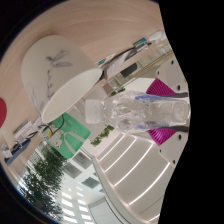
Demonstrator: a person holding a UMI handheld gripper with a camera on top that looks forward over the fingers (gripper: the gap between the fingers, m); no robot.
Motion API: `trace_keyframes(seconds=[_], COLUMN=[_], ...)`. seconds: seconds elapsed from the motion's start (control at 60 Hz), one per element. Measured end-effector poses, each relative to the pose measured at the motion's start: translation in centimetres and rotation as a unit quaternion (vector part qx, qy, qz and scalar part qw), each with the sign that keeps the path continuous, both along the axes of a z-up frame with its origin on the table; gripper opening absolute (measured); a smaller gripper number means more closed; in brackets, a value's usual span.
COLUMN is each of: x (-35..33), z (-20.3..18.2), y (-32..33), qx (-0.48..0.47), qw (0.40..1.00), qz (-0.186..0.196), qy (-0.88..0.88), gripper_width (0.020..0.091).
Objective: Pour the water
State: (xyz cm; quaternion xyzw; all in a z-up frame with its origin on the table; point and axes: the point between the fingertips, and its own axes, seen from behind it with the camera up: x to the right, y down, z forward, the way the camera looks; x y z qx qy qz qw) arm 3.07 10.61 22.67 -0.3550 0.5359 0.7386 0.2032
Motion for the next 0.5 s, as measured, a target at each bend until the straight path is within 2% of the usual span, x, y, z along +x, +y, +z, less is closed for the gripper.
trace_keyframes(seconds=[0.183, 0.317, 0.383, 0.4, 0.433, 0.467, 0.5], x=[1.6, 1.1, 0.8, 1.0, 0.3, 0.8, 1.5], z=[-1.7, -1.5, -0.3, -0.5, 1.3, 1.5, 3.2], y=[0.2, 0.4, 0.9, -1.4, 0.6, -0.4, -0.3], qx=[-0.035, -0.036, -0.018, 0.019, 0.004, 0.058, 0.085], qw=[0.997, 0.998, 1.000, 0.999, 0.995, 0.982, 0.962], qz=[-0.029, -0.010, 0.007, 0.017, 0.017, 0.031, 0.028], qy=[0.063, 0.049, -0.021, -0.048, -0.102, -0.178, -0.256], gripper_width=[0.0377, 0.0377, 0.0379, 0.0378, 0.0376, 0.0379, 0.0379])
